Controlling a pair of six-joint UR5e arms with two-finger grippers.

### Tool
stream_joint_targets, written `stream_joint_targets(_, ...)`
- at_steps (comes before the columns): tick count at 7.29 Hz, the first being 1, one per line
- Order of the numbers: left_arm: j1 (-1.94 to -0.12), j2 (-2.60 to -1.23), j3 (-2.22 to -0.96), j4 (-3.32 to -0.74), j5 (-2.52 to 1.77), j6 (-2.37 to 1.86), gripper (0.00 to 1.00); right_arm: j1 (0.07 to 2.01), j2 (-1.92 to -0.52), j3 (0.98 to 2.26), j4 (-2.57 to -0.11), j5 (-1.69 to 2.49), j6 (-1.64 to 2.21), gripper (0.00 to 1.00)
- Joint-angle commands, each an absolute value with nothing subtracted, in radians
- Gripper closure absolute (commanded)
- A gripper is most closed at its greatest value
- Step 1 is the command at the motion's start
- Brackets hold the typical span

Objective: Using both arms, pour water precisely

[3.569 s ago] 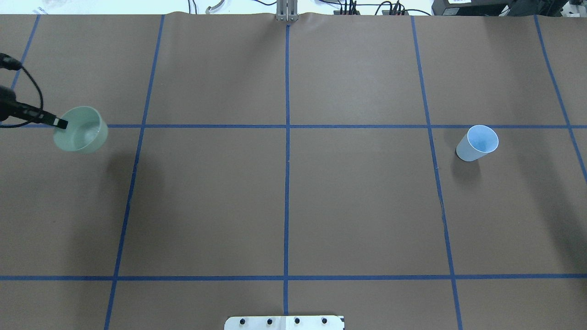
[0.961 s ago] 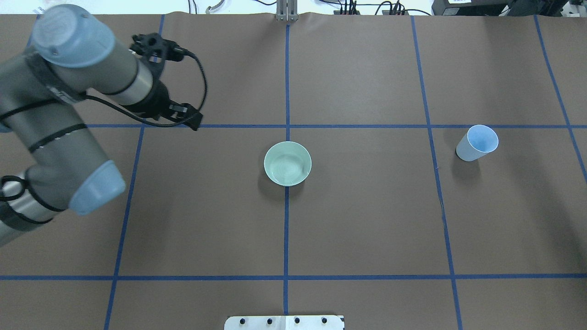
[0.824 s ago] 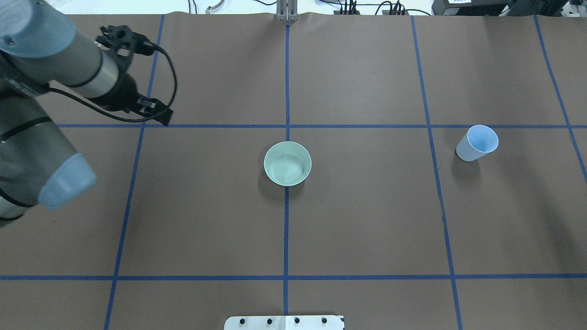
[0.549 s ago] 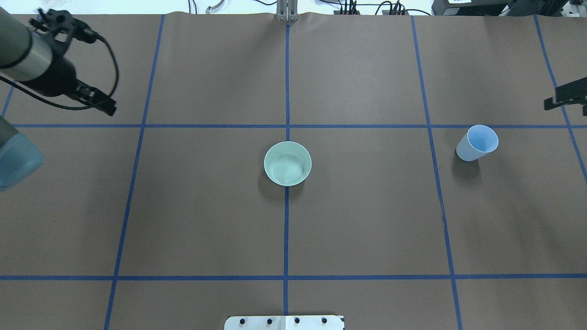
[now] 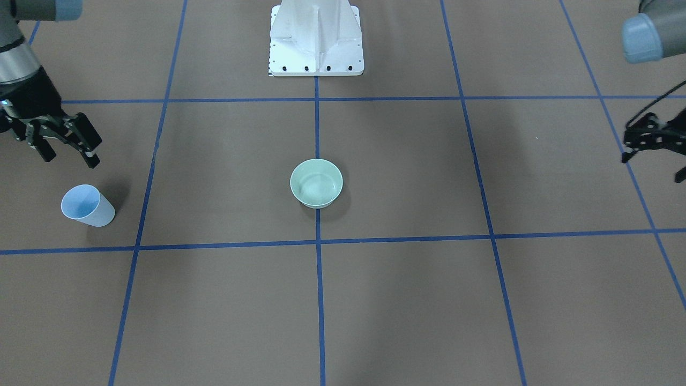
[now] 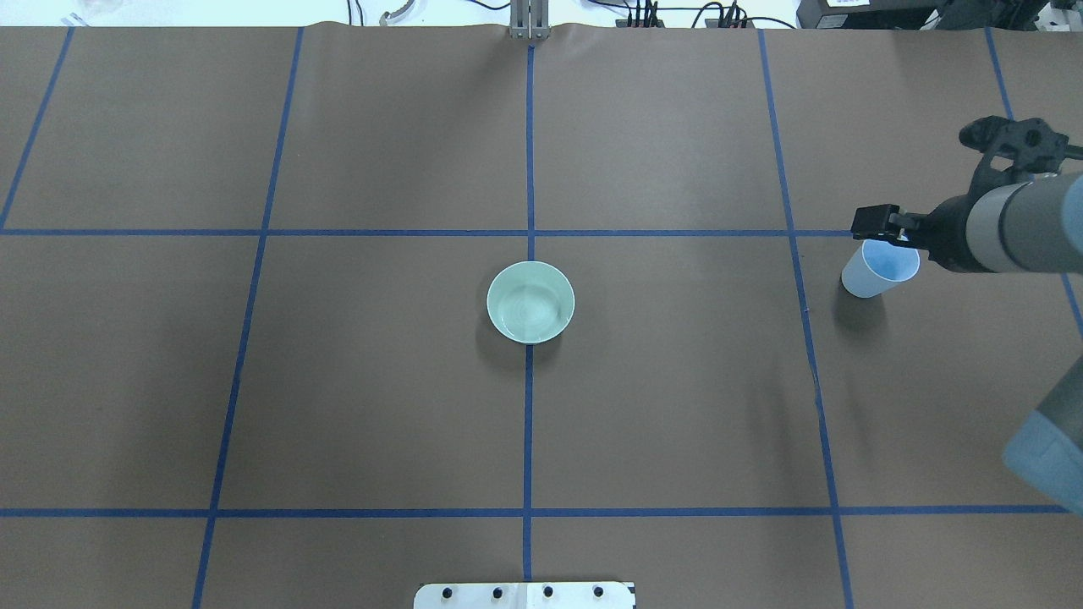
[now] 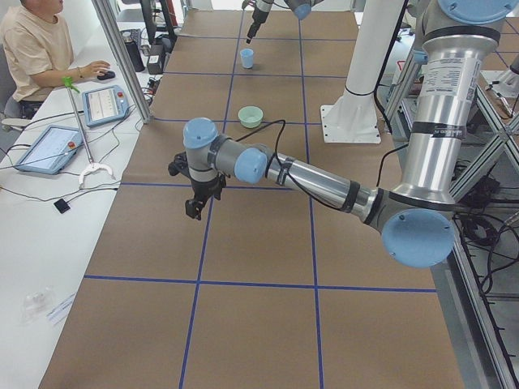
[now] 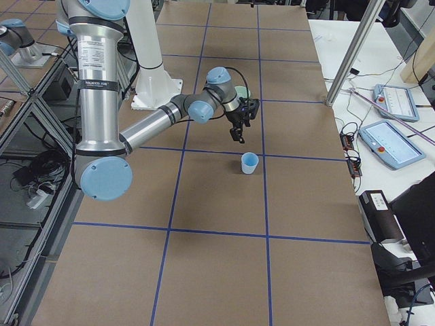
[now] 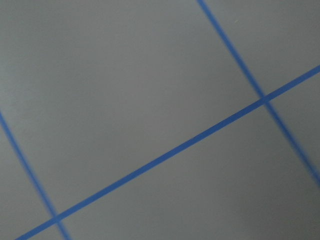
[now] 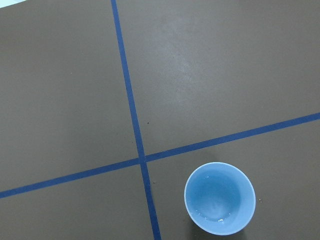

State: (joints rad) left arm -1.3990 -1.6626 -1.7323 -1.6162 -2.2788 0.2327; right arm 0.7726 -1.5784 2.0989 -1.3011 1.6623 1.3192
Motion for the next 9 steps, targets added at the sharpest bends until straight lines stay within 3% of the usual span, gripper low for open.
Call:
stream_joint_targets(1,-1.495,-1.573,-1.654,-1.736,-2.278,0.310,0.00,0.614,-1.586,2.106,-1.377,1.383,1.426,0.00)
stream_joint_targets(4,-1.497,-1.557,-1.658,-1.736,-2.278,0.299,0.00,0.416,-1.588,2.067,-1.506,1.029,1.700,0.00)
stream_joint_targets(9,-1.496,-1.557,-1.660,-1.736,-2.279,0.299,0.00,0.390,-1.520,1.858,-1.511,0.887,1.830,0.02)
